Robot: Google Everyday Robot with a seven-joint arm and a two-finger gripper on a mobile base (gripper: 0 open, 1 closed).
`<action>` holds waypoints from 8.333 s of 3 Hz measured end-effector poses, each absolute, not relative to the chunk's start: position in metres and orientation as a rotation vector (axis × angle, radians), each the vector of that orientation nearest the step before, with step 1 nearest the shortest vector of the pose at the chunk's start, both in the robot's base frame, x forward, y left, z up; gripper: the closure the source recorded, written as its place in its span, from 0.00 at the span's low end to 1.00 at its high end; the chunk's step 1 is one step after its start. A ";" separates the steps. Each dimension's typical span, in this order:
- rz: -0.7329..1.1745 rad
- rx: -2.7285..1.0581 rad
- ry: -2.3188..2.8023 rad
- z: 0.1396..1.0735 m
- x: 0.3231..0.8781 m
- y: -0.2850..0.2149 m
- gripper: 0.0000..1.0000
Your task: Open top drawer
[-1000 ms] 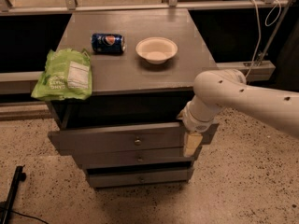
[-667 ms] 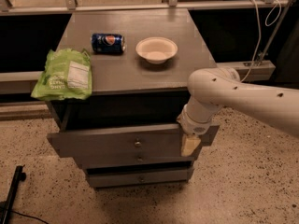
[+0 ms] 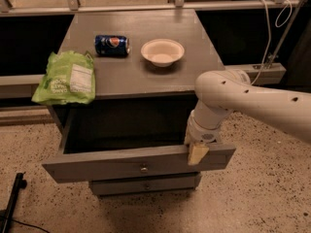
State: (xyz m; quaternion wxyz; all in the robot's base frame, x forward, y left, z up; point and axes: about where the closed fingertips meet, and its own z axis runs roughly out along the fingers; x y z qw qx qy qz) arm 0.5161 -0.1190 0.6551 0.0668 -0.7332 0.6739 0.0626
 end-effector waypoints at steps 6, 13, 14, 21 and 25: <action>0.529 -2.383 2.220 0.647 0.429 -0.125 0.37; 0.093 -2.333 1.878 0.706 0.487 -0.097 1.00; 0.092 -2.333 1.875 0.707 0.488 -0.096 1.00; 0.582 -1.856 1.432 0.620 0.517 0.038 1.00; 0.676 -1.800 1.317 0.682 0.452 0.012 1.00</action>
Offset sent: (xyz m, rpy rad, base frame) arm 0.0000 0.0000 0.0000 0.0000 0.0000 0.0000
